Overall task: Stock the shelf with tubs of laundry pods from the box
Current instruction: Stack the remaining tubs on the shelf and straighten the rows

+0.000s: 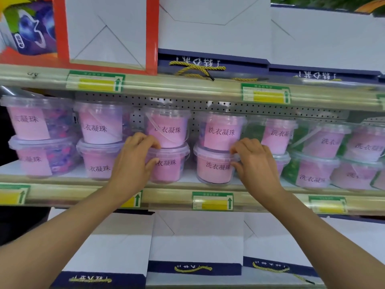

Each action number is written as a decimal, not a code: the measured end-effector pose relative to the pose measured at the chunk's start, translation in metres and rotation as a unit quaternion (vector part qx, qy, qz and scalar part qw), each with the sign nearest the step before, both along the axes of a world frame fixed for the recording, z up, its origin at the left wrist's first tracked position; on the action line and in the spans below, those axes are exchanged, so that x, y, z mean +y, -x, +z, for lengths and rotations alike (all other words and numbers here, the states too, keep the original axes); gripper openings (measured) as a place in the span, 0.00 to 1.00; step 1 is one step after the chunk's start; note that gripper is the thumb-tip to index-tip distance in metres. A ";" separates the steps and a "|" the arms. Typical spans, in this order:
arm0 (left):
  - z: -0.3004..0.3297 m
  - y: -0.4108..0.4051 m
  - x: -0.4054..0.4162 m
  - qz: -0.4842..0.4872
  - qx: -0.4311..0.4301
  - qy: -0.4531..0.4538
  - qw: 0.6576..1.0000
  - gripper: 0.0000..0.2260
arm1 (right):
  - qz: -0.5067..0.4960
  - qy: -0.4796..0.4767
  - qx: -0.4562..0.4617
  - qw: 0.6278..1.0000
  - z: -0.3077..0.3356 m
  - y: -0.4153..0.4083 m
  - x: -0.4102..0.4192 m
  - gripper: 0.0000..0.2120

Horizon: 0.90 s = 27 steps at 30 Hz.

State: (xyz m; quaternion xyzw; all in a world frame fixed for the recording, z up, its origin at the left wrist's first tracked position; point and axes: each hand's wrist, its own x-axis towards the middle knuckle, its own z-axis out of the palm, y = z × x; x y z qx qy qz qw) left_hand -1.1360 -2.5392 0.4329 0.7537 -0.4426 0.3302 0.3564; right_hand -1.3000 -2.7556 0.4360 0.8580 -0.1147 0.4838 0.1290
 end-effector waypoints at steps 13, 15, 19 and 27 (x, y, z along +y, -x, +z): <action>0.002 0.005 0.001 -0.024 0.017 0.008 1.000 0.12 | 0.021 -0.046 0.002 0.999 -0.004 0.002 0.008 0.16; 0.001 0.005 0.002 -0.024 0.016 0.005 1.000 0.12 | 0.013 -0.051 0.005 0.999 -0.004 0.003 0.013 0.16; 0.001 0.005 0.005 -0.033 0.023 0.013 0.999 0.15 | -0.002 -0.070 -0.004 0.998 -0.006 0.004 0.024 0.16; -0.009 -0.005 0.029 -0.026 0.022 0.020 0.999 0.21 | 0.060 -0.056 -0.005 0.997 -0.003 -0.022 0.076 0.18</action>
